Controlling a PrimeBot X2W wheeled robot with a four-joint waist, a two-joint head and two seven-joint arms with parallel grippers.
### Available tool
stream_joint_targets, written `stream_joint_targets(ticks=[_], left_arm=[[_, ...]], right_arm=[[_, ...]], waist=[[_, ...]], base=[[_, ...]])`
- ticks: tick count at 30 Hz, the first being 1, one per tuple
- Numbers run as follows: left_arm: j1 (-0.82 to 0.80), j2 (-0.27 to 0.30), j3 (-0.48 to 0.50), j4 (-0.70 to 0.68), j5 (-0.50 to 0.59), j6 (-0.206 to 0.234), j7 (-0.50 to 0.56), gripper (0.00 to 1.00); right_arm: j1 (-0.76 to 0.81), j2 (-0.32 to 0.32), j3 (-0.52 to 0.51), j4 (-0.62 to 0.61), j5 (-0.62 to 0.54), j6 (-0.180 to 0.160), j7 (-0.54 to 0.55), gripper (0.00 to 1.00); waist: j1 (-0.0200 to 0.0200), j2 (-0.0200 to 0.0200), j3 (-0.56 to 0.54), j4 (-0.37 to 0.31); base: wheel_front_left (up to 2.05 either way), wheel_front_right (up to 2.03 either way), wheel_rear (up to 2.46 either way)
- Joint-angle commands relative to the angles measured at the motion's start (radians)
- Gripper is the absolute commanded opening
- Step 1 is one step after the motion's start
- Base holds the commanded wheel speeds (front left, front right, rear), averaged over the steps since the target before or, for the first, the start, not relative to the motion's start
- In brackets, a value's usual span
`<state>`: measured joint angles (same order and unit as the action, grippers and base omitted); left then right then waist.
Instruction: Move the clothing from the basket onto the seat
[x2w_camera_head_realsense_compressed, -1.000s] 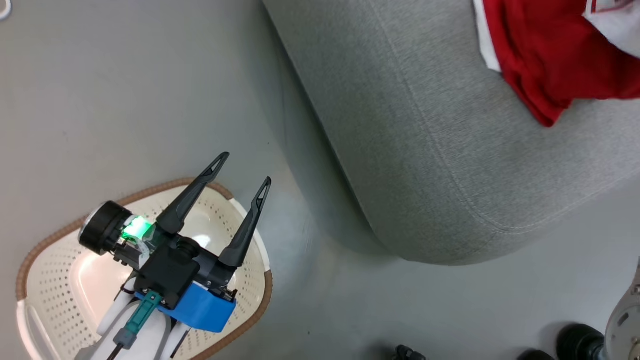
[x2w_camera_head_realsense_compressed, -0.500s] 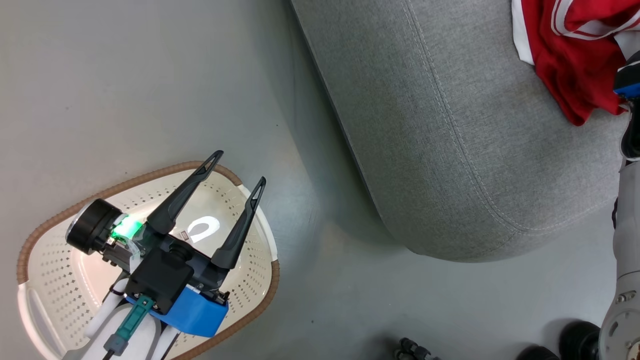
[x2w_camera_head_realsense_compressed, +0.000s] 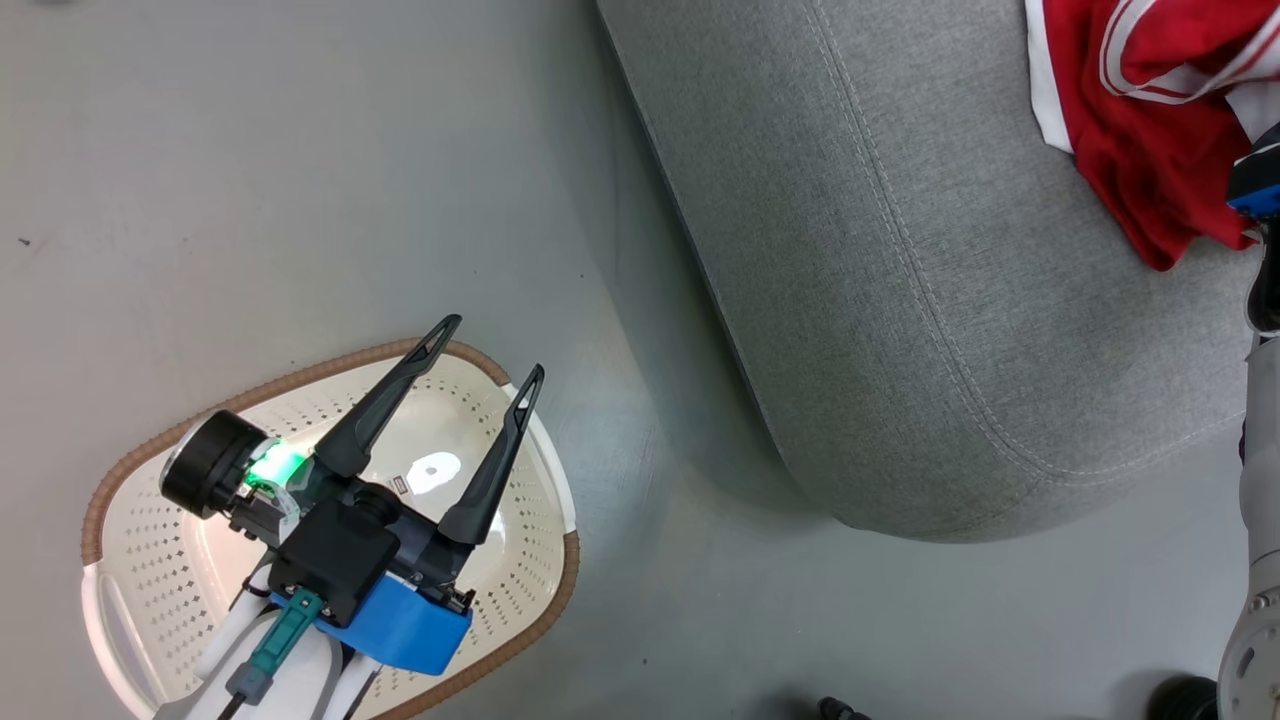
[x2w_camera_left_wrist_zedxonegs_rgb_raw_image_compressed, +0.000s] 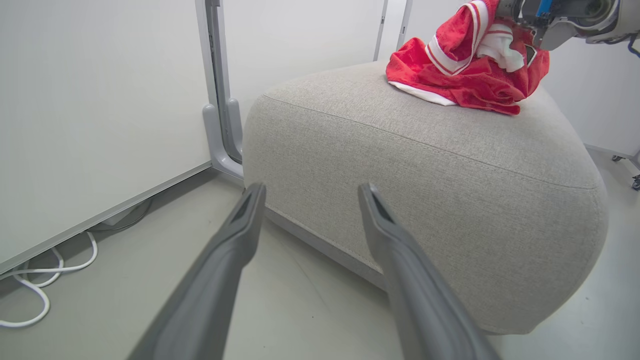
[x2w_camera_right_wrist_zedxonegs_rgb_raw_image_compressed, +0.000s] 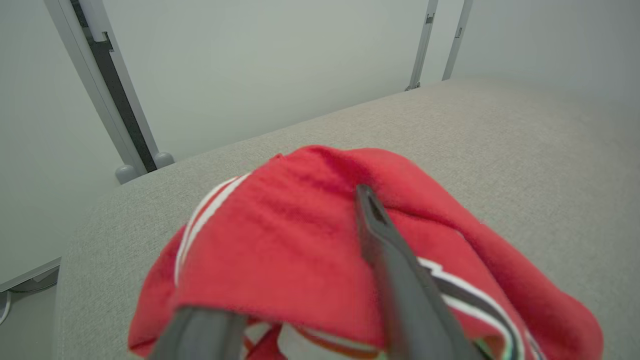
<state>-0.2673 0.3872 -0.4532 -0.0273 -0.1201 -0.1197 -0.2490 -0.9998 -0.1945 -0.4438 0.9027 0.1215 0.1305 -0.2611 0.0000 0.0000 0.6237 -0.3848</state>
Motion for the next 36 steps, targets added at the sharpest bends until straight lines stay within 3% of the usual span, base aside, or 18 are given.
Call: stream_joint_targets(ticks=[1,16,25,36], left_arm=[[-0.008,-0.002,0.002,0.006,-0.004,0.007,-0.006,1.00],[-0.016,-0.072,-0.005,0.066,-0.032,0.005,-0.017,1.00],[0.031,-0.159,0.021,0.094,-0.048,0.001,-0.017,1.00],[0.124,-0.245,0.092,0.147,-0.066,-0.007,-0.016,1.00]], right_arm=[[0.001,-0.008,0.002,0.005,-0.003,0.001,-0.005,1.00],[0.063,-0.049,0.014,0.040,-0.022,0.001,-0.006,1.00],[0.154,-0.080,0.026,0.045,-0.031,0.001,-0.003,1.00],[0.347,-0.081,0.087,-0.069,-0.002,0.001,-0.003,1.00]], waist=[[0.0000,0.0000,-0.003,0.000],[0.0000,0.0000,-0.108,0.043],[0.0000,0.0000,-0.223,0.106],[0.0000,0.0000,-0.388,0.198]], base=[[0.00,0.00,0.00],[0.00,0.00,0.00],[0.00,0.00,0.00],[0.00,0.00,0.00]])
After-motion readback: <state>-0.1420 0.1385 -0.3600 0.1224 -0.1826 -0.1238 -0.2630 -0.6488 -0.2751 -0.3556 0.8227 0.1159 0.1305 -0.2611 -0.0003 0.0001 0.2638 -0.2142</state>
